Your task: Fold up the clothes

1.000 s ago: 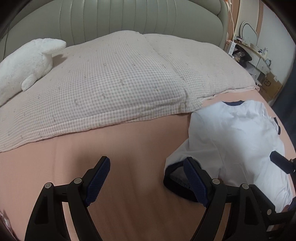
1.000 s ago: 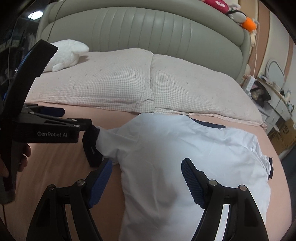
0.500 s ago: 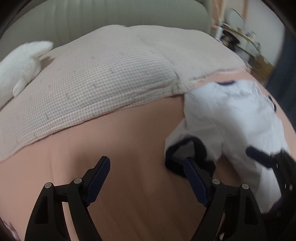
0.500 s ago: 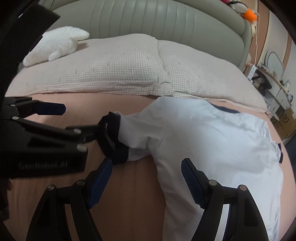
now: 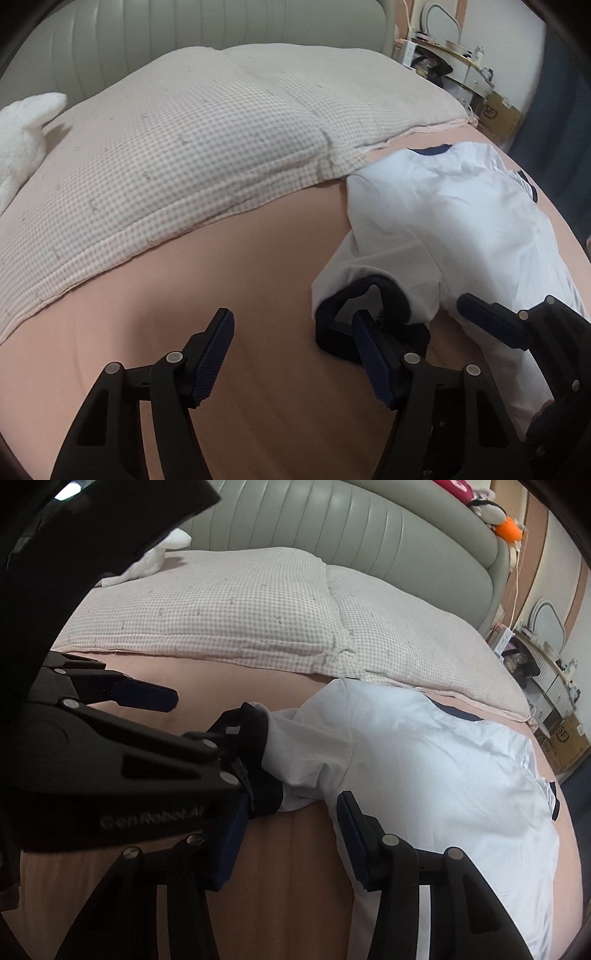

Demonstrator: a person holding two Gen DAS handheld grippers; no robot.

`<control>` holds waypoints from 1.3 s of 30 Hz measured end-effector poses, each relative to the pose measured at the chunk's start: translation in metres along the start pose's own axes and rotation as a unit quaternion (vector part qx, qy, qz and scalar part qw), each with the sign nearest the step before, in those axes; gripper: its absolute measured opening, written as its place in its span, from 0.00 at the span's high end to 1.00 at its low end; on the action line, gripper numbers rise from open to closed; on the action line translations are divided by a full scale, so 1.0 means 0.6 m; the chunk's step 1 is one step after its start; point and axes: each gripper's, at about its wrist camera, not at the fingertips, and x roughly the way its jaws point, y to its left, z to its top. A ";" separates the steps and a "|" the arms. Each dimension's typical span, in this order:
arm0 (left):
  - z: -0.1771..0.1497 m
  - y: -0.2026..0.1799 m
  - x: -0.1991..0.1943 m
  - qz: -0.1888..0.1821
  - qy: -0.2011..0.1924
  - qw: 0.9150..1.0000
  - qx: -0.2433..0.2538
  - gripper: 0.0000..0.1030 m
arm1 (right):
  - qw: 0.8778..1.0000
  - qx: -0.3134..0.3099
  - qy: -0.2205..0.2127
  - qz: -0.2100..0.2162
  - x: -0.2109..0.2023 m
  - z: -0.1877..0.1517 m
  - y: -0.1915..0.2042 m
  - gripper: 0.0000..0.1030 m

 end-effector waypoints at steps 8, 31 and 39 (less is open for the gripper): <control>0.006 -0.005 0.013 0.003 0.007 1.000 0.002 0.60 | 1.000 0.004 0.006 0.009 0.008 0.013 0.011 0.73; 0.040 0.007 -0.040 -0.038 -0.055 0.994 -0.085 0.96 | 0.993 0.082 0.016 0.081 0.009 0.040 -0.058 0.94; 0.103 -0.040 -0.067 -0.081 -0.088 0.990 -0.073 0.96 | 0.977 0.160 0.025 0.139 -0.008 0.055 -0.113 0.94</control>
